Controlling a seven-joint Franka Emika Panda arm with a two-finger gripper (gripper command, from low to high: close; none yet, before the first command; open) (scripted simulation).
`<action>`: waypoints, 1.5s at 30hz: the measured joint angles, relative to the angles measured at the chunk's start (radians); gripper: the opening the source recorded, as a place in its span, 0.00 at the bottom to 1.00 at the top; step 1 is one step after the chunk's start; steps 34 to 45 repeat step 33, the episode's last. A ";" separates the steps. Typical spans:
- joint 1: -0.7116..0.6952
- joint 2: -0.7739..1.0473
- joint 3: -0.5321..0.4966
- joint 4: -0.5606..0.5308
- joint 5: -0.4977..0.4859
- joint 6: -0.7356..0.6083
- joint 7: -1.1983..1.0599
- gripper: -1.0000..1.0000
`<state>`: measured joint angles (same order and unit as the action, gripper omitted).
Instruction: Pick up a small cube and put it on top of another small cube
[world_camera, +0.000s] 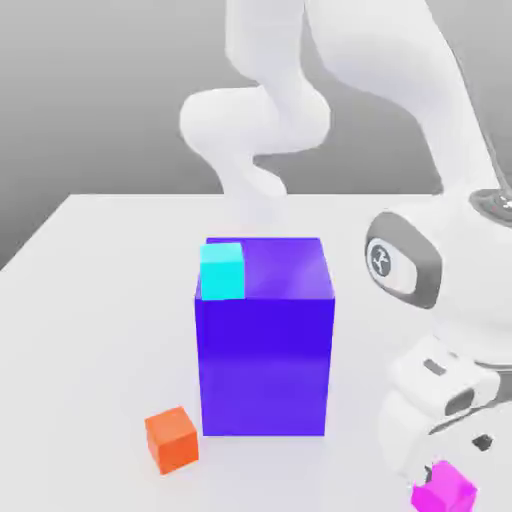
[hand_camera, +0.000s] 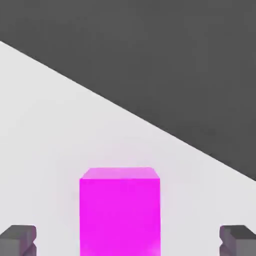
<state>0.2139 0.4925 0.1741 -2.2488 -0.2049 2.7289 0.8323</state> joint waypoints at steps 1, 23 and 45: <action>0.009 0.030 -0.011 0.007 -0.010 0.023 0.007 0.00; 0.218 -0.473 0.237 -0.379 0.210 -0.079 0.327 0.00; 0.274 -0.294 0.137 -0.396 0.005 0.101 0.517 1.00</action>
